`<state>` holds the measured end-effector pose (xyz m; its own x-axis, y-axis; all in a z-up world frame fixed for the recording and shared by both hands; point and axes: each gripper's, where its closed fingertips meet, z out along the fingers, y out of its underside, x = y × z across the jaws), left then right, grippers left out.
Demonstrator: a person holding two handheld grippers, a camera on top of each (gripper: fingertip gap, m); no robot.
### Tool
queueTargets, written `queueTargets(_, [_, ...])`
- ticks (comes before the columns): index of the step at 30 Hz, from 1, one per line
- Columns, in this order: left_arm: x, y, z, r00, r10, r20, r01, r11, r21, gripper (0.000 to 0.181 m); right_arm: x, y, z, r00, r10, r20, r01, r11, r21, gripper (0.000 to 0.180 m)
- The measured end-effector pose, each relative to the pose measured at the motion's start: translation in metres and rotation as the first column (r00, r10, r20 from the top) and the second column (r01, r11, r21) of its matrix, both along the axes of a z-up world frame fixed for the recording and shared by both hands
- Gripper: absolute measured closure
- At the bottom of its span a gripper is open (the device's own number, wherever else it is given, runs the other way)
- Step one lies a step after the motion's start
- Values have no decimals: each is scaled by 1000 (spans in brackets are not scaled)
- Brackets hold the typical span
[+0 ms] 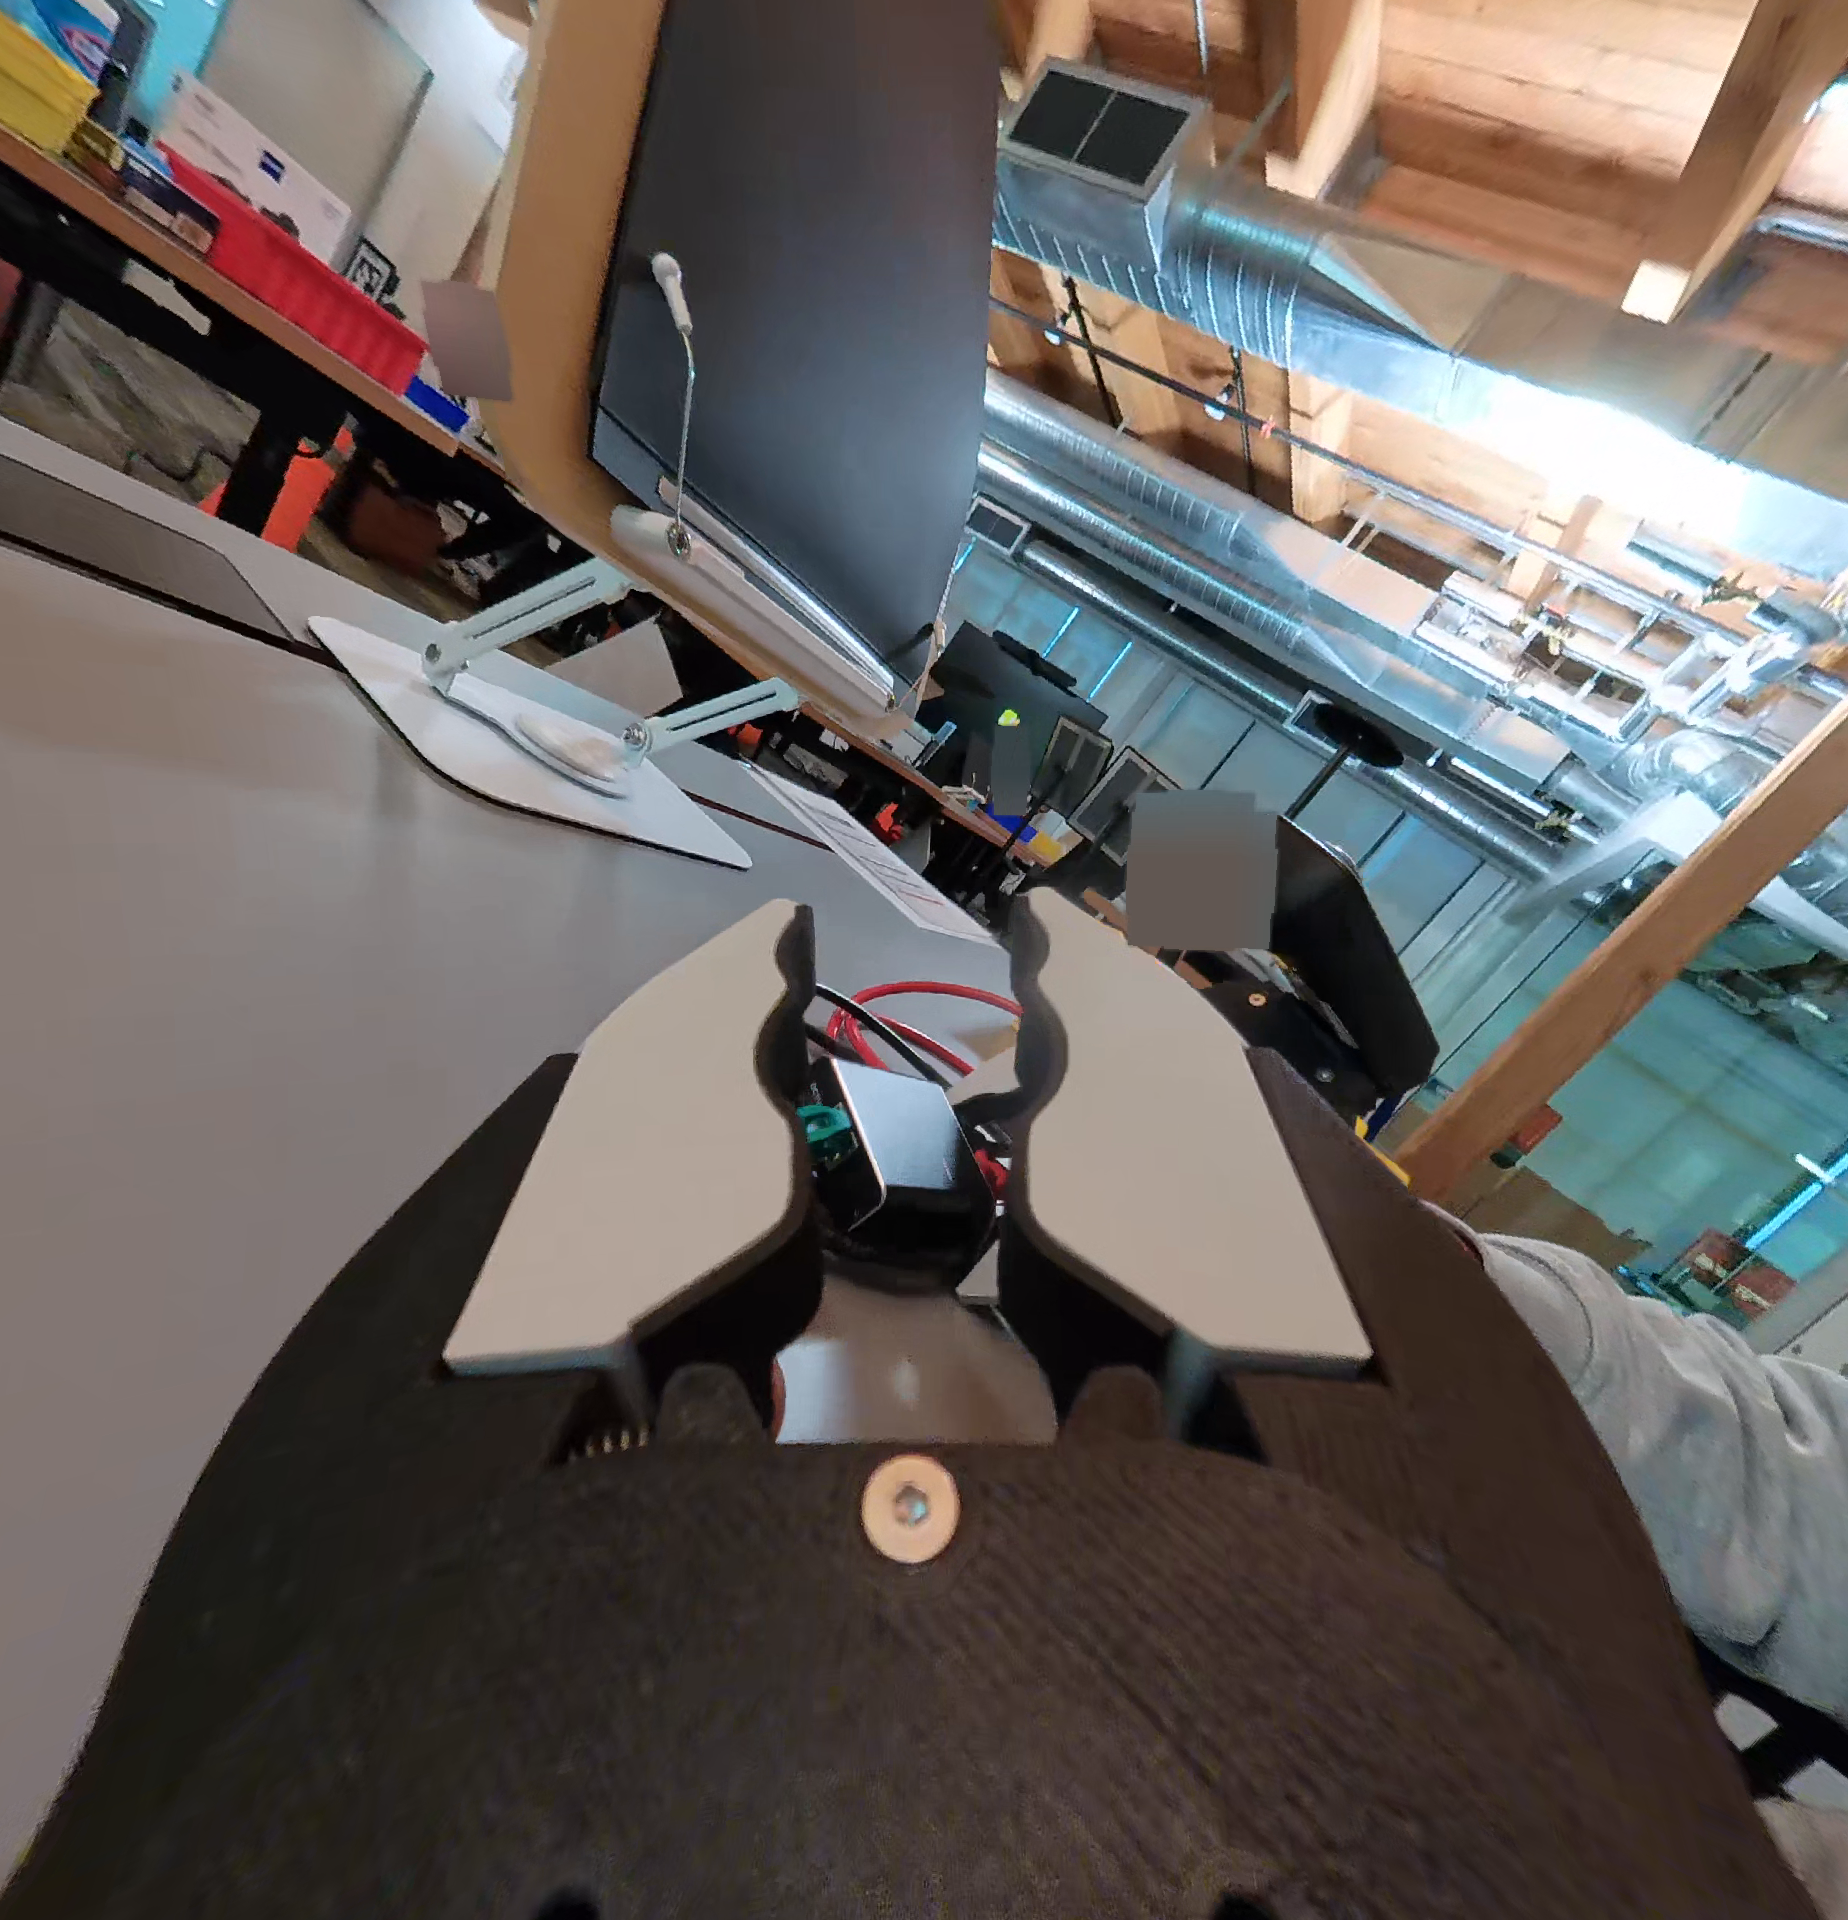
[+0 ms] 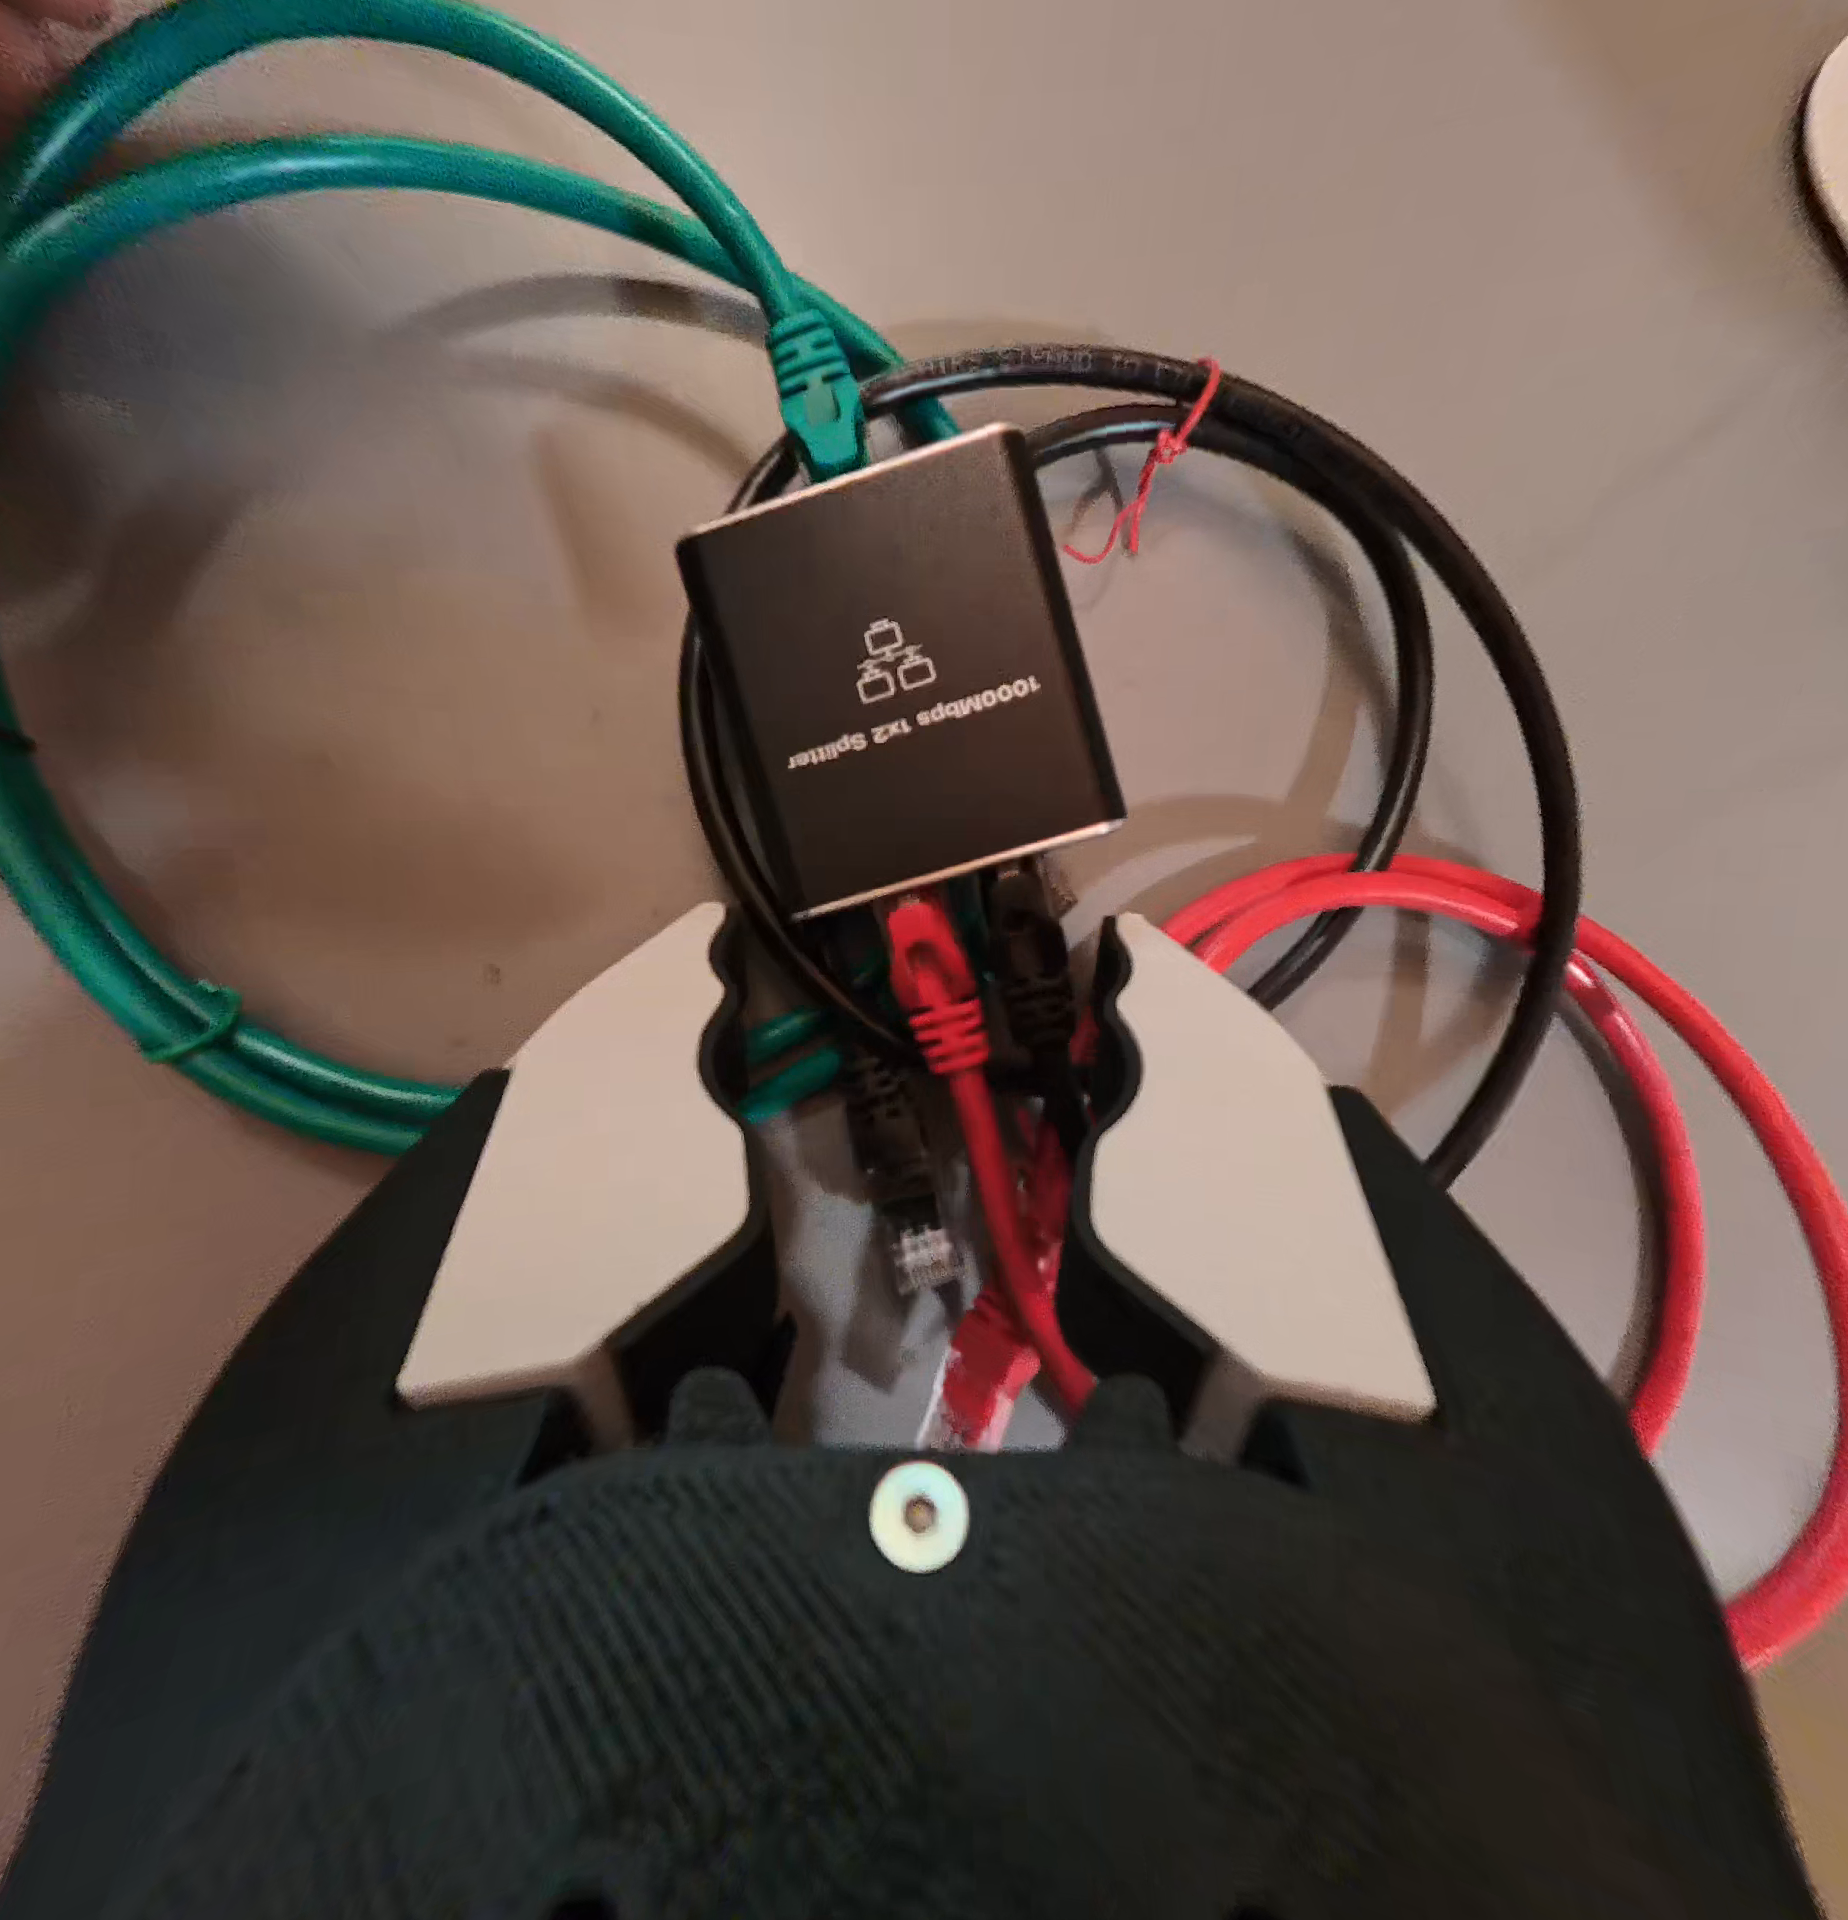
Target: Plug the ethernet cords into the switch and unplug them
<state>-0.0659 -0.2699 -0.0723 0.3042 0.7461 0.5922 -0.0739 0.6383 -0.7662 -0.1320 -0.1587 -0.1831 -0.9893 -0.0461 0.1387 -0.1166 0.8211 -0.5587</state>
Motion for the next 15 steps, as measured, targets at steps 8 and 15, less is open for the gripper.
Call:
queueTargets(8, [0,-3,0,1000,-15,-17,16,999,51,143,-4,5,14,993,-41,108,45,998,-34,101])
queueTargets(15, [0,-3,-1,1000,-22,-15,22,998,60,144,-19,13,11,994,-106,-38,106,994,-2,71])
